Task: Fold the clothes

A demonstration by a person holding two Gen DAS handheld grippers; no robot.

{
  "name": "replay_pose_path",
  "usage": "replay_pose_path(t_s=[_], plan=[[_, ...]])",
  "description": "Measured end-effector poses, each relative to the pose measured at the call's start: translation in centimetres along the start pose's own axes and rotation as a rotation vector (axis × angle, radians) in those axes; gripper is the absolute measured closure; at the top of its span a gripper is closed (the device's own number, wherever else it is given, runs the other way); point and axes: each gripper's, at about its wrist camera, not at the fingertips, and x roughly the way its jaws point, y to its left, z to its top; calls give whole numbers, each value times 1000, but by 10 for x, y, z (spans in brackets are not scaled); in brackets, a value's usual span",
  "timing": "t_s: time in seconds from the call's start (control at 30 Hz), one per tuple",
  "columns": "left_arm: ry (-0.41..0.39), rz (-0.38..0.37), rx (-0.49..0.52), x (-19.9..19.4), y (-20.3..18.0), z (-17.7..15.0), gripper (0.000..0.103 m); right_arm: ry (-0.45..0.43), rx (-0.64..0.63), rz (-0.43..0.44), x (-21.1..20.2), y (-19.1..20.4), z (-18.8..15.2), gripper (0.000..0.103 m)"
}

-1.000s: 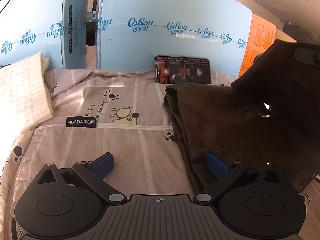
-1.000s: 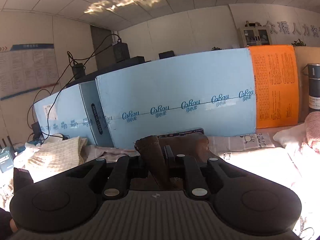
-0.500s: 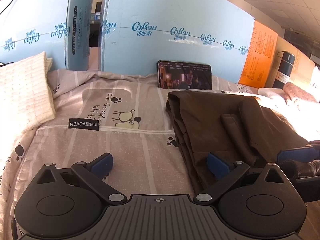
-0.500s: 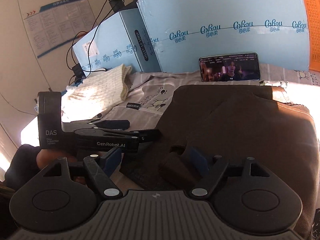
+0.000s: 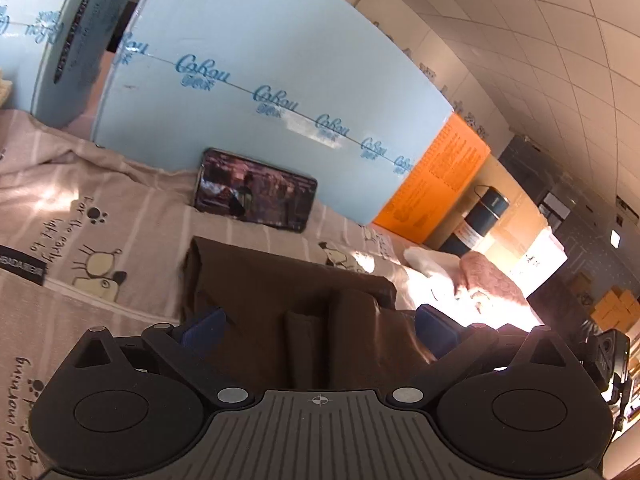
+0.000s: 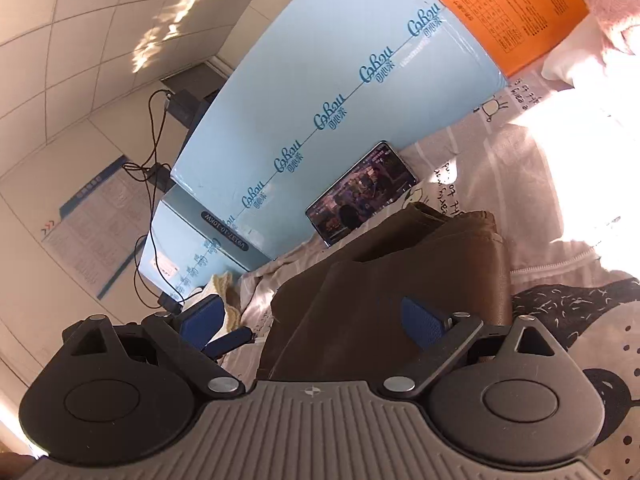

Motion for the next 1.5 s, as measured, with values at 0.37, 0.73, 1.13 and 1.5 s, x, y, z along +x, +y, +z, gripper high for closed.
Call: replay_pose_path(t_s=[0.37, 0.73, 1.13, 1.5], plan=[[103, 85, 167, 31, -22, -26, 3, 42, 117, -24, 9, -22, 0, 7], [-1, 104, 348, 22, -43, -40, 74, 20, 109, -27, 6, -23, -3, 7], [-52, 211, 424, -1, -37, -53, 83, -16, 95, 77, 0, -17, 1, 7], [-148, 246, 318, -12, -12, -51, 20, -11, 62, 4, 2, -19, -2, 5]])
